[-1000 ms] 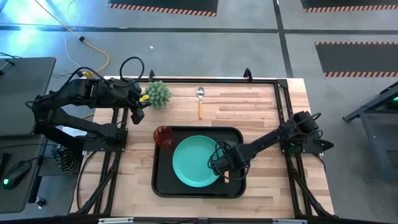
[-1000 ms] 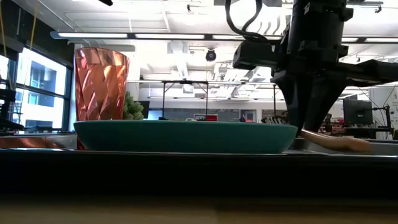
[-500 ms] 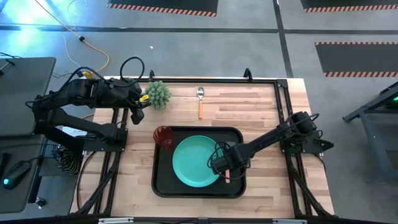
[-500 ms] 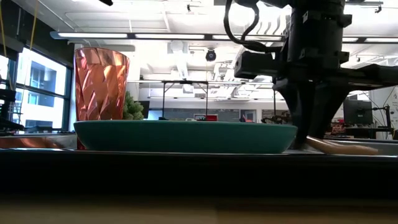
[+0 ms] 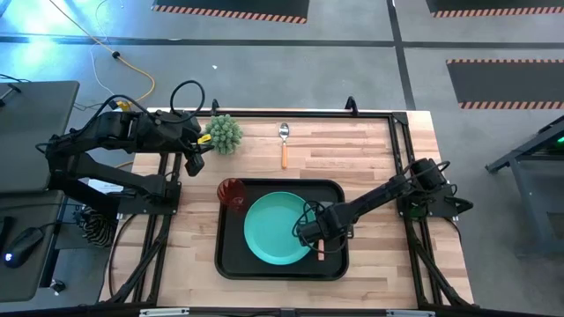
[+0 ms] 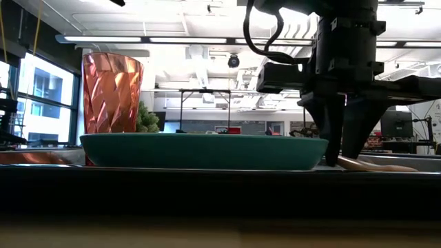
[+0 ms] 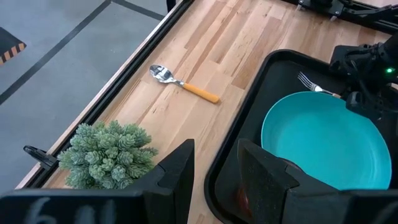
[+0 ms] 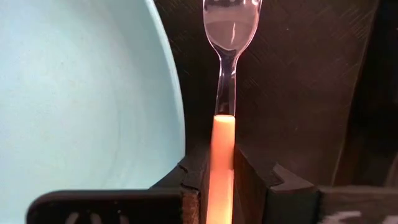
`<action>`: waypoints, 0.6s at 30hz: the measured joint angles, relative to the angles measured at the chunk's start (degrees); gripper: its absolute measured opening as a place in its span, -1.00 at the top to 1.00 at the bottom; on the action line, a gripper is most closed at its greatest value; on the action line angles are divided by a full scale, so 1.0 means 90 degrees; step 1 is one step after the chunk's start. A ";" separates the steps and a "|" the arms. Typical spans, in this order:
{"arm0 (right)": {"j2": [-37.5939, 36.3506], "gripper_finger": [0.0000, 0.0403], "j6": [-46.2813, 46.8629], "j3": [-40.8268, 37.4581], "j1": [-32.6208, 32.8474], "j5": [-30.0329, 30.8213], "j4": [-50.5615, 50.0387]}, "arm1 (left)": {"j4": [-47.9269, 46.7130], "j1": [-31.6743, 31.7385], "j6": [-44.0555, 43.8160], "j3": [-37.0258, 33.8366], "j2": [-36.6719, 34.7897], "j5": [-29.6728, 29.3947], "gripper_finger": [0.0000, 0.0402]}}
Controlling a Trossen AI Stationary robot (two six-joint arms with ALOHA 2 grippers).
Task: Pick and place plate/cup/fork/spoon on tray
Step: Put the orange fork on the black tray to the right of the green plate
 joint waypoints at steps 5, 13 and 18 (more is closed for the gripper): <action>0.0000 0.75 0.0000 0.0000 0.0001 0.0000 -0.0014 | 0.0000 0.0000 0.0037 0.0000 0.0000 -0.0002 0.43; 0.0000 0.75 -0.0057 0.0000 0.0001 0.0073 -0.0030 | 0.0000 -0.0002 0.0035 0.0000 0.0000 -0.0001 0.43; 0.0000 0.75 -0.0152 0.0000 0.0001 0.0067 -0.0031 | 0.0000 -0.0002 0.0035 0.0000 0.0000 -0.0002 0.43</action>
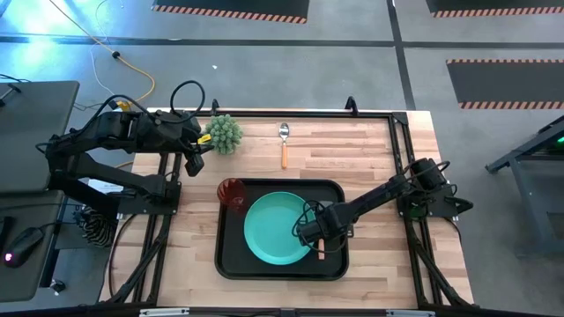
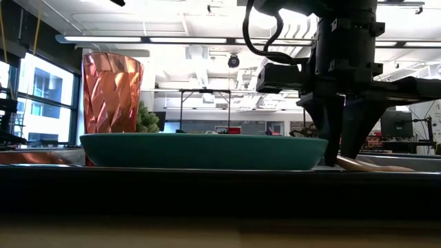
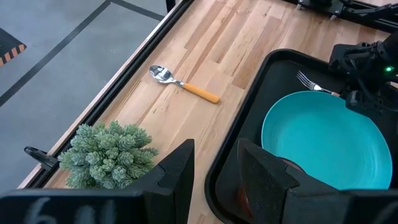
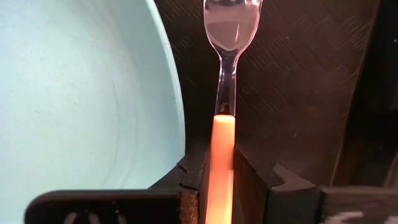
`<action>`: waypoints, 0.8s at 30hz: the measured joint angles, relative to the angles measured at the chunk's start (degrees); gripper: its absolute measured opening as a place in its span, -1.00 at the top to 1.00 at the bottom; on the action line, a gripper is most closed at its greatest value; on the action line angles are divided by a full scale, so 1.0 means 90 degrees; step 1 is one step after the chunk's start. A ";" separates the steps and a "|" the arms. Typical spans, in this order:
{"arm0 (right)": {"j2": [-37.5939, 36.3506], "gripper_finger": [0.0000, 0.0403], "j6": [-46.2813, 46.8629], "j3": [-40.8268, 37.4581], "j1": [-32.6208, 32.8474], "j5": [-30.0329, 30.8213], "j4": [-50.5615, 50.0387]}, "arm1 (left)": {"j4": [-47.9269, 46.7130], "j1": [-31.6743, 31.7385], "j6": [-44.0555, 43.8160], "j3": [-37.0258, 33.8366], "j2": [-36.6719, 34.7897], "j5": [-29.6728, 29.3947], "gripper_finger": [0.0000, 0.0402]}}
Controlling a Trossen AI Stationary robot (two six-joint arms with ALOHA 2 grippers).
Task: Pick and place plate/cup/fork/spoon on tray
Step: Put the orange fork on the black tray to the right of the green plate
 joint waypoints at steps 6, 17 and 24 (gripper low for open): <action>0.0000 0.70 0.0015 0.0000 0.0000 0.0047 -0.0012 | 0.0000 0.0000 -0.0002 0.0000 0.0000 0.0000 0.43; 0.0000 0.61 0.0034 0.0000 0.0000 0.0069 -0.0010 | 0.0000 -0.0001 -0.0002 0.0000 0.0000 0.0002 0.43; 0.0000 0.44 0.0032 0.0000 0.0000 0.0125 -0.0019 | 0.0000 -0.0001 -0.0003 0.0000 0.0000 0.0002 0.43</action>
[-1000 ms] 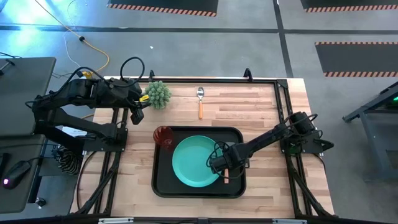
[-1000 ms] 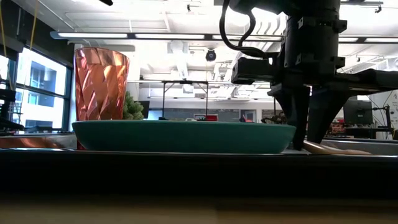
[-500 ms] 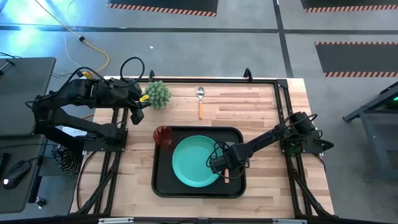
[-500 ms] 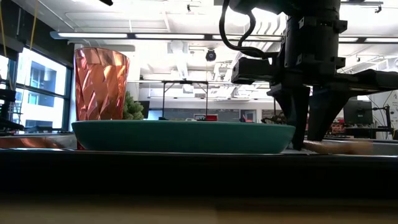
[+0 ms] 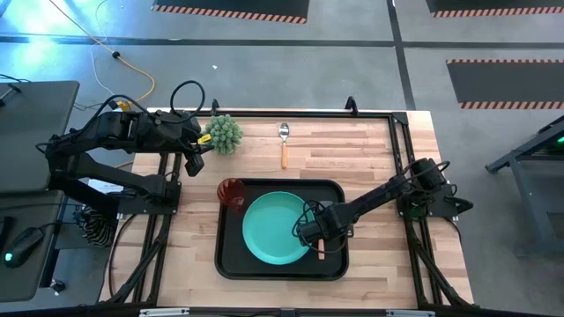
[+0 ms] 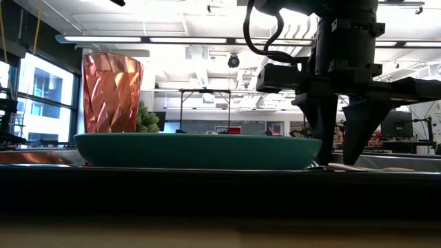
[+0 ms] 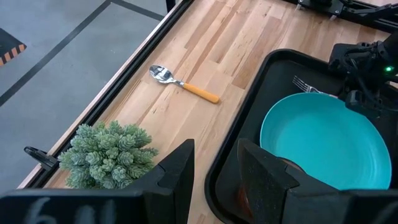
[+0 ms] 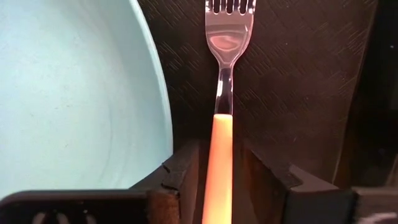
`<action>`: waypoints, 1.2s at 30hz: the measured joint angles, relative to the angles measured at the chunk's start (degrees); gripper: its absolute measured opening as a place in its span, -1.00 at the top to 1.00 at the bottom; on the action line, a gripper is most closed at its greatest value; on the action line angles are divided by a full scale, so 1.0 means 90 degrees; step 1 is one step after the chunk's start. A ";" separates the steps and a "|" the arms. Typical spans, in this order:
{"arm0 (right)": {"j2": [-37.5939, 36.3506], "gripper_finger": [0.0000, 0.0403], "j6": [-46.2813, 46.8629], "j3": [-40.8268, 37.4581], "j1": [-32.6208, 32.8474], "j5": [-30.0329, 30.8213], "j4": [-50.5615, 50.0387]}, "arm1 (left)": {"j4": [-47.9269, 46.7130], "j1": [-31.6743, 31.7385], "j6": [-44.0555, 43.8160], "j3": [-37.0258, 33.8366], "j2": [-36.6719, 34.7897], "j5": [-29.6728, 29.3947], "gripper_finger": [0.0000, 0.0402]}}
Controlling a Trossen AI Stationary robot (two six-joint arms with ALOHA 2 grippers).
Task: Pick and place plate/cup/fork/spoon on tray
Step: Put the orange fork on the black tray to the right of the green plate
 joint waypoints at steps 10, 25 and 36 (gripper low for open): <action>0.0000 0.41 0.0000 0.0000 0.0000 -0.0014 -0.0030 | 0.0000 0.0000 -0.0002 0.0000 0.0000 0.0000 0.43; 0.0000 0.41 0.0136 0.0002 -0.0041 0.0010 -0.0329 | 0.0000 0.0000 -0.0002 0.0000 0.0000 0.0000 0.43; 0.0000 0.41 0.0289 0.0002 -0.0038 -0.0034 -0.0018 | 0.0000 0.0002 -0.0002 0.0000 0.0000 0.0000 0.43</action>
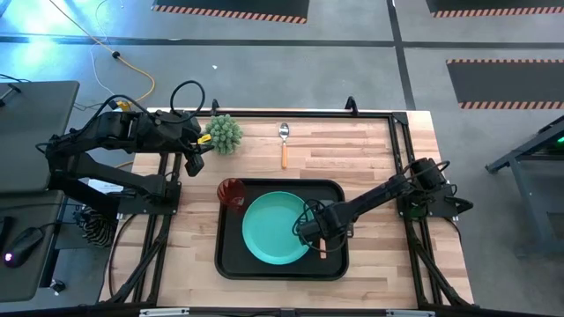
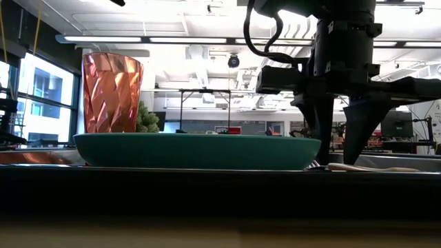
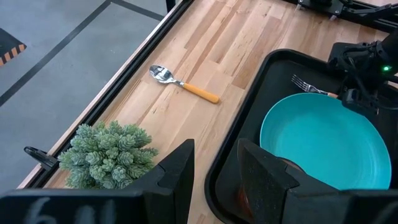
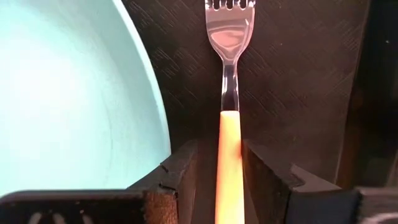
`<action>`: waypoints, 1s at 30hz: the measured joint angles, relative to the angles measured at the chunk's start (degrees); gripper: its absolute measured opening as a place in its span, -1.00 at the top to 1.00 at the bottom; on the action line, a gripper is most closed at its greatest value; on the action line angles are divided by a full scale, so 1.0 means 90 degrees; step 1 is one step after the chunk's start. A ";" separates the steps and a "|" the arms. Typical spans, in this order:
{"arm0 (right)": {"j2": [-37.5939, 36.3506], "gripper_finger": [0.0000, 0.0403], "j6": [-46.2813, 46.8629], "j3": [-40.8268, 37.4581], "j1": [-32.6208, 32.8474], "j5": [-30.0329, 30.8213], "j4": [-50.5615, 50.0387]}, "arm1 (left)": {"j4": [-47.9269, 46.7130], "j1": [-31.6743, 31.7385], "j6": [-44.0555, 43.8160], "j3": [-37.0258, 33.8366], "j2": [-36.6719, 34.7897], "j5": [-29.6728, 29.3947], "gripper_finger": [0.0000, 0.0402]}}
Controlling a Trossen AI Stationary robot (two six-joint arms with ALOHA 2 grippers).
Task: Pick and place plate/cup/fork/spoon on tray
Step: Put the orange fork on the black tray to the right of the green plate, then put the orange spoon on the black tray to the right of the orange fork
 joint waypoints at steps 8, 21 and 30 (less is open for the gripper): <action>0.0000 0.41 0.0046 0.0000 0.0001 -0.0145 0.0142 | 0.0000 -0.0002 0.0000 0.0001 0.0000 0.0000 0.43; 0.0000 0.41 0.0050 0.0000 0.0042 -0.0290 0.0069 | 0.0002 0.0000 0.0000 0.0000 0.0000 -0.0002 0.43; -0.0227 0.41 0.0059 0.0000 0.0042 -0.0161 -0.0445 | 0.0000 -0.0001 0.0000 0.0002 0.0000 0.0000 0.43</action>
